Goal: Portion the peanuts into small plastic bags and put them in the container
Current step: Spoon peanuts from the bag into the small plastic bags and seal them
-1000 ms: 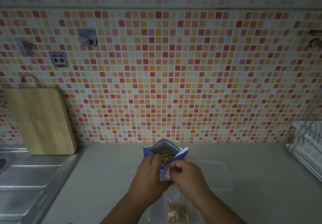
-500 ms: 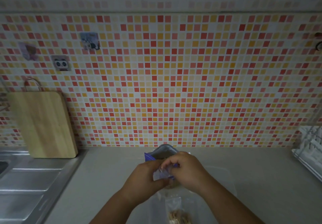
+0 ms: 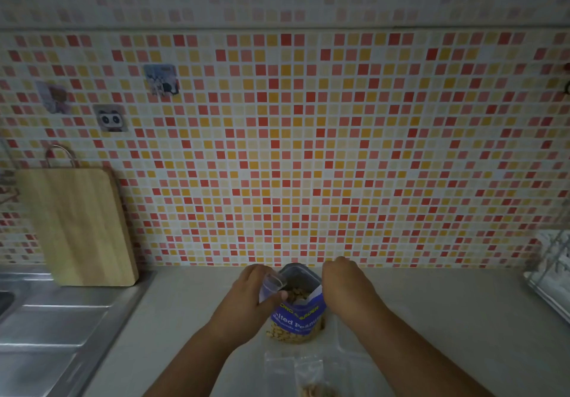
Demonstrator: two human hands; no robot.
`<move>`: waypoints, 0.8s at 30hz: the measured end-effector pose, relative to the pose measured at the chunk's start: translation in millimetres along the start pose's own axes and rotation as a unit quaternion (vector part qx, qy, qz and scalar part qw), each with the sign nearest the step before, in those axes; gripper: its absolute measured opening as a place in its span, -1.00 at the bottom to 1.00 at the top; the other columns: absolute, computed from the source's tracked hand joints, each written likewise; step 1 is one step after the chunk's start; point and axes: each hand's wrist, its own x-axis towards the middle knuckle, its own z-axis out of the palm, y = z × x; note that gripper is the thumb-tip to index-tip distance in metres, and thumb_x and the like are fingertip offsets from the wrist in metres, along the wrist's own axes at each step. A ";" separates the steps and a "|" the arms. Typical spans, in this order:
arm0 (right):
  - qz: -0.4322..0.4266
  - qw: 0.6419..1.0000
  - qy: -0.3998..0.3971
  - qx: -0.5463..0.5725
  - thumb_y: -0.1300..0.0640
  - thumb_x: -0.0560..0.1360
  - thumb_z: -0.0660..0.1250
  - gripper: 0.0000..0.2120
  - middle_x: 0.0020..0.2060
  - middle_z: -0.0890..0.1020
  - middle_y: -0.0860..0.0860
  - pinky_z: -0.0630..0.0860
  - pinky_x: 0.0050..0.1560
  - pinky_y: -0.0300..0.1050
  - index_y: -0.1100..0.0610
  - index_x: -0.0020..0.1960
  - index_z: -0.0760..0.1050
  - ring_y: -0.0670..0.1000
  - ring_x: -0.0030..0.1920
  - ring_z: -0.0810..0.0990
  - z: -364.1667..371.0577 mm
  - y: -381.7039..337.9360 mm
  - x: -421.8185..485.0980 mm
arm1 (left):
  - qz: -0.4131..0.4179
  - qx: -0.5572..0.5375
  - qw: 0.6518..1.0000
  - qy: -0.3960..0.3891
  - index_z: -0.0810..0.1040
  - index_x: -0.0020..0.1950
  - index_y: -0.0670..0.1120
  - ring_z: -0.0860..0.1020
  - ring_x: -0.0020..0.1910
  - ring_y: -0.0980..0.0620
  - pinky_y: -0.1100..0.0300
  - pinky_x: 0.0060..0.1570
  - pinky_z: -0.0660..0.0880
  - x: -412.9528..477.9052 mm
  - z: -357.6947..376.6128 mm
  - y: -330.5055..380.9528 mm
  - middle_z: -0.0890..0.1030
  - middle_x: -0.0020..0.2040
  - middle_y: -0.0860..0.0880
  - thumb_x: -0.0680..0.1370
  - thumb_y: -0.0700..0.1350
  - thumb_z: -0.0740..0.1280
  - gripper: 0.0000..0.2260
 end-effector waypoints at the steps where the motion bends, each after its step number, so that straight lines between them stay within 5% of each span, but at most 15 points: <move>1: -0.008 1.000 0.018 0.004 0.25 0.48 0.32 -0.67 0.17 0.52 0.11 0.47 0.08 -0.13 0.18 0.24 0.43 0.08 0.16 0.51 -1.7 -1.2 -3.0 | -0.008 0.008 1.000 0.000 0.46 0.11 0.07 0.45 0.06 0.18 0.35 0.00 0.38 2.9 0.0 -1.4 0.46 0.10 0.11 0.52 0.05 0.30 -0.81; 7: -0.053 0.998 0.028 0.016 0.19 0.52 0.24 -0.66 0.20 0.50 0.15 0.45 0.08 -0.08 0.20 0.28 0.39 0.13 0.20 0.48 -18.2 -9.6 -13.1 | -0.083 -0.016 0.995 -0.043 0.44 0.12 0.04 0.50 0.04 0.10 0.30 -0.04 0.44 13.6 3.3 -5.6 0.52 0.11 0.03 0.54 0.06 0.27 -0.80; 14: 0.011 1.000 -0.001 0.005 0.14 0.49 0.32 -0.65 0.15 0.55 0.11 0.48 0.14 -0.10 0.13 0.27 0.46 0.10 0.15 0.53 17.2 -26.2 6.7 | -0.112 -0.048 0.991 -0.048 0.42 0.11 0.01 0.53 0.02 0.08 0.19 -0.01 0.50 16.1 3.0 -0.6 0.56 0.07 0.00 0.55 0.04 0.26 -0.81; 24: 0.087 0.994 0.013 0.067 -0.07 0.46 0.35 -0.74 0.06 0.61 -0.02 0.31 0.15 -0.11 0.03 0.09 0.53 0.05 0.10 0.54 32.1 -16.2 19.1 | -0.135 -0.062 0.987 -0.060 0.35 0.13 0.05 0.50 0.04 0.10 0.40 -0.19 0.40 16.6 1.9 5.1 0.51 0.09 0.05 0.56 0.05 0.24 -0.81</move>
